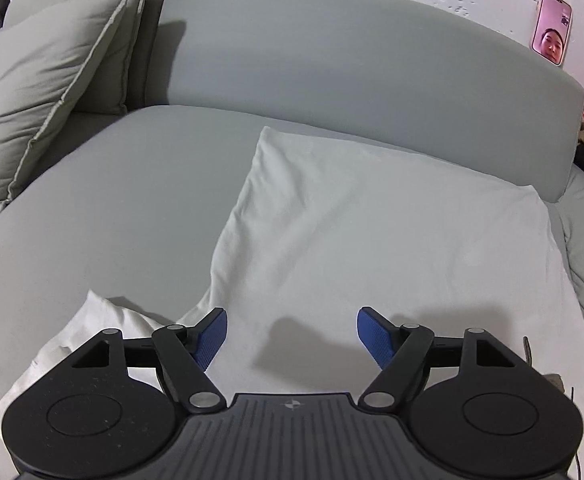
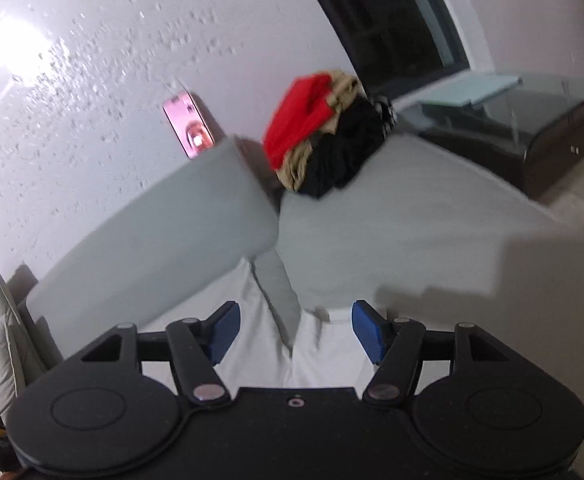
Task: Fold clothes
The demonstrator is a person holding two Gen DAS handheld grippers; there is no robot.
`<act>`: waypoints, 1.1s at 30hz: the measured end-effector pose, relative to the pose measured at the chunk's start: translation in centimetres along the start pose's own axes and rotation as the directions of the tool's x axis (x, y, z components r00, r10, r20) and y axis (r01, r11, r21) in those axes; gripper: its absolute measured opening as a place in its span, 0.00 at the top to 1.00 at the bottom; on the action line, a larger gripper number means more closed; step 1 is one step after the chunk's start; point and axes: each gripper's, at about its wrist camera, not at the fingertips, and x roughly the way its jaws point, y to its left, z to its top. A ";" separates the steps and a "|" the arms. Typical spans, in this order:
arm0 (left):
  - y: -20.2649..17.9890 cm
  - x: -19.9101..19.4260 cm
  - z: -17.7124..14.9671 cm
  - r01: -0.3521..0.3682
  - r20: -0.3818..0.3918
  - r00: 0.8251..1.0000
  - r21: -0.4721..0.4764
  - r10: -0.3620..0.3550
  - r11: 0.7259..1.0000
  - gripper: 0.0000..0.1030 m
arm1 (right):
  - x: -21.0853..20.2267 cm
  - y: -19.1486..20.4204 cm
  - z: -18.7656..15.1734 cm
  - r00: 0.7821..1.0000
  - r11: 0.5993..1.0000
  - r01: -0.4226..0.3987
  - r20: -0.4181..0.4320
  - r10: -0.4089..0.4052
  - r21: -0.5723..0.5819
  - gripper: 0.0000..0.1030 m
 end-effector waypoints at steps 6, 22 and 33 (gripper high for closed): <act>-0.9 0.5 -0.5 -0.005 0.039 0.999 0.107 0.000 0.994 0.28 | 0.8 -0.1 -0.4 0.999 0.999 0.015 -0.038 -0.014 0.036 0.39; 2.8 -6.2 0.9 0.011 0.377 0.925 0.081 -0.040 0.997 0.27 | 1.3 1.8 -0.6 0.998 0.997 -0.061 0.029 0.062 -0.047 0.37; 5.5 -2.4 2.5 -0.065 0.293 0.955 0.067 0.043 0.996 0.48 | 11.0 2.7 4.4 0.987 0.984 -0.164 0.010 0.163 0.070 0.36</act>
